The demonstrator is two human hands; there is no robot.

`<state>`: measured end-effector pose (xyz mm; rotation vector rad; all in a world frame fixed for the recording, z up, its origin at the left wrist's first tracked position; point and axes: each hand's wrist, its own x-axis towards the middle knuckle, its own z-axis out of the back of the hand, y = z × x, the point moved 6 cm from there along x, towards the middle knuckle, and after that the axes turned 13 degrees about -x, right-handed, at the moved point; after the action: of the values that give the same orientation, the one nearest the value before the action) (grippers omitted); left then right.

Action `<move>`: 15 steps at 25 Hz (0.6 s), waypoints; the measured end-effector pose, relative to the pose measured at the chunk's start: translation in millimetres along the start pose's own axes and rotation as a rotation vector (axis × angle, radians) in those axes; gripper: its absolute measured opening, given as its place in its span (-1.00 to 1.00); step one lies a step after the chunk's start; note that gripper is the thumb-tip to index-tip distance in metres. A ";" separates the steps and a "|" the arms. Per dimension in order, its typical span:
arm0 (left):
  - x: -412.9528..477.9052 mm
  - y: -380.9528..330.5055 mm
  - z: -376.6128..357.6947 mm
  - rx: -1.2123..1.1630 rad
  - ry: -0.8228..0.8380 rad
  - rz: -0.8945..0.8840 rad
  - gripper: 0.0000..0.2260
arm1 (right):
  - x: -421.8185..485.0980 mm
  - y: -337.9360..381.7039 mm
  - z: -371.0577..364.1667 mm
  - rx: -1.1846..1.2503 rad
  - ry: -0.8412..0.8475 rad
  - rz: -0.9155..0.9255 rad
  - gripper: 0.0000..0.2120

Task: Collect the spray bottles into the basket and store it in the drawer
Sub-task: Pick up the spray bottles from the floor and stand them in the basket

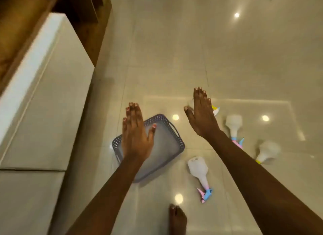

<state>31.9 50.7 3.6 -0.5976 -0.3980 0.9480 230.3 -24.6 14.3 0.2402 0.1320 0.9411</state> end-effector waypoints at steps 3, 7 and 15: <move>-24.1 112.2 -72.3 0.031 -0.123 0.155 -0.29 | -2.1 -44.5 -130.3 -0.020 0.117 0.013 -0.38; -49.0 234.7 -134.8 0.028 -0.174 0.370 -0.24 | 17.7 -78.1 -247.7 -0.008 0.173 0.056 -0.41; -36.6 315.5 -168.3 -0.334 -0.395 0.648 -0.73 | 81.0 -91.5 -311.1 -0.044 0.133 0.123 -0.81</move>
<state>-93.1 109.1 -328.3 -0.8706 -0.7481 1.6506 281.9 34.9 -310.5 0.1462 0.2206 1.0811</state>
